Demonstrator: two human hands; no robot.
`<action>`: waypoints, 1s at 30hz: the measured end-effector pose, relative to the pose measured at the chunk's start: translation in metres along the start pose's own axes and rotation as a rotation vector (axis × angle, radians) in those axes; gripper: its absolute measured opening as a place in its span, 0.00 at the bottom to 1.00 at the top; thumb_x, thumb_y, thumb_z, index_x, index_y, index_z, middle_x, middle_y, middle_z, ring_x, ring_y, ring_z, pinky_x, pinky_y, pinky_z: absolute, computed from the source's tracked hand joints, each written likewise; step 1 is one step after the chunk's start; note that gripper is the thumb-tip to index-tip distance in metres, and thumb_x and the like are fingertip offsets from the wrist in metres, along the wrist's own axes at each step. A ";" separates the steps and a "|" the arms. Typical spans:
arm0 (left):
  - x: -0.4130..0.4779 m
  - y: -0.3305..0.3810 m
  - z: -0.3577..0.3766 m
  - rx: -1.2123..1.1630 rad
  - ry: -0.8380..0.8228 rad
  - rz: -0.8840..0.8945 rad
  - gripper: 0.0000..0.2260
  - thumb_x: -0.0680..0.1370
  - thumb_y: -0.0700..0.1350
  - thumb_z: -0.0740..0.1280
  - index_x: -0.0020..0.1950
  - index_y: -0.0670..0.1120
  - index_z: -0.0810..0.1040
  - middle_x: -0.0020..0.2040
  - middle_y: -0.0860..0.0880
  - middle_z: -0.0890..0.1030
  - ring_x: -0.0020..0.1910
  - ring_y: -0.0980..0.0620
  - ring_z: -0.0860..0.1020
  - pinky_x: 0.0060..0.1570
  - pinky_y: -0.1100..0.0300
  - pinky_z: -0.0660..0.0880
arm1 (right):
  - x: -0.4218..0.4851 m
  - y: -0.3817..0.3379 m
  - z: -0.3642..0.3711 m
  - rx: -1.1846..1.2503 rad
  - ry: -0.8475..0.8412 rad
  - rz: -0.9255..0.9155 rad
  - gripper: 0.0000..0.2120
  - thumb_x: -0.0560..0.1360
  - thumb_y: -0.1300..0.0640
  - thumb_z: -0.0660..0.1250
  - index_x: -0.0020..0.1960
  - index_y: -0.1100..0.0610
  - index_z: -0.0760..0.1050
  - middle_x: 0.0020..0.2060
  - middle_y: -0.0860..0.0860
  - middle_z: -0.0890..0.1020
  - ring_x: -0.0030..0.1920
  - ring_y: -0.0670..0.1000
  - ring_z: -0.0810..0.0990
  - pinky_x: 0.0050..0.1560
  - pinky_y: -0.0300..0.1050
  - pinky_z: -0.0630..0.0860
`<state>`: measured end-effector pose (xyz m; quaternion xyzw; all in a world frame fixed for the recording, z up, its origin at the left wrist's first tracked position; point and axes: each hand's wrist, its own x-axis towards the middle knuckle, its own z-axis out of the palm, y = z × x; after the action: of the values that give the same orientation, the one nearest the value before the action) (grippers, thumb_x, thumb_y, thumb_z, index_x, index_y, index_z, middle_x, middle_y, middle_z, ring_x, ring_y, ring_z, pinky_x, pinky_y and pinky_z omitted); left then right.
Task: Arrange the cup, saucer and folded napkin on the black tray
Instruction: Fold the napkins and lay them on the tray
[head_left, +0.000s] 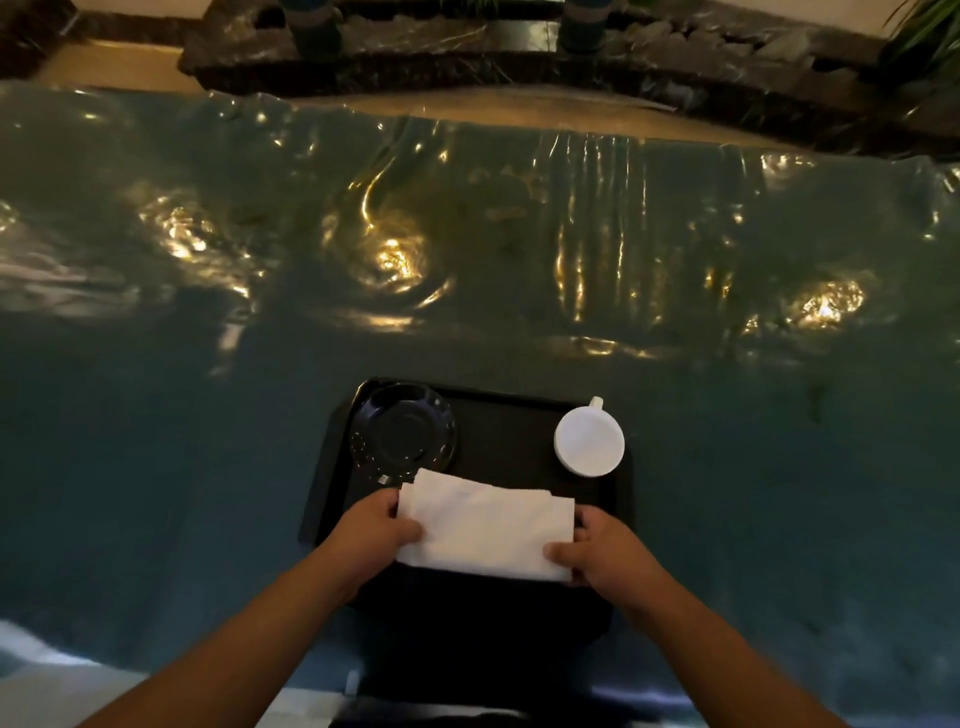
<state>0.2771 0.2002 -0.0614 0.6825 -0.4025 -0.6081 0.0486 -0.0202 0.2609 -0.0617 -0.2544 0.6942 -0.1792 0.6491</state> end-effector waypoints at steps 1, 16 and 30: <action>0.000 -0.004 0.001 -0.010 0.010 -0.015 0.18 0.68 0.48 0.77 0.56 0.48 0.83 0.51 0.48 0.87 0.50 0.47 0.85 0.56 0.44 0.82 | 0.002 0.004 0.003 -0.031 -0.002 0.028 0.17 0.76 0.65 0.74 0.63 0.58 0.77 0.52 0.56 0.87 0.50 0.54 0.87 0.39 0.47 0.83; 0.003 -0.017 -0.029 0.736 0.279 0.117 0.16 0.76 0.63 0.69 0.43 0.52 0.72 0.39 0.53 0.76 0.36 0.54 0.74 0.35 0.56 0.68 | 0.017 -0.009 0.038 -0.562 0.156 -0.010 0.11 0.72 0.55 0.75 0.46 0.53 0.72 0.39 0.54 0.84 0.37 0.55 0.85 0.36 0.56 0.83; 0.059 0.026 -0.047 1.109 0.266 0.491 0.29 0.81 0.62 0.61 0.81 0.57 0.62 0.84 0.44 0.55 0.82 0.43 0.51 0.79 0.44 0.51 | 0.062 -0.098 0.129 -1.298 0.002 -0.622 0.28 0.86 0.50 0.55 0.84 0.47 0.51 0.84 0.55 0.52 0.83 0.59 0.46 0.81 0.60 0.45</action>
<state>0.3011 0.1274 -0.0815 0.5635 -0.7943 -0.1894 -0.1251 0.1178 0.1558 -0.0676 -0.7747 0.5567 0.0927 0.2851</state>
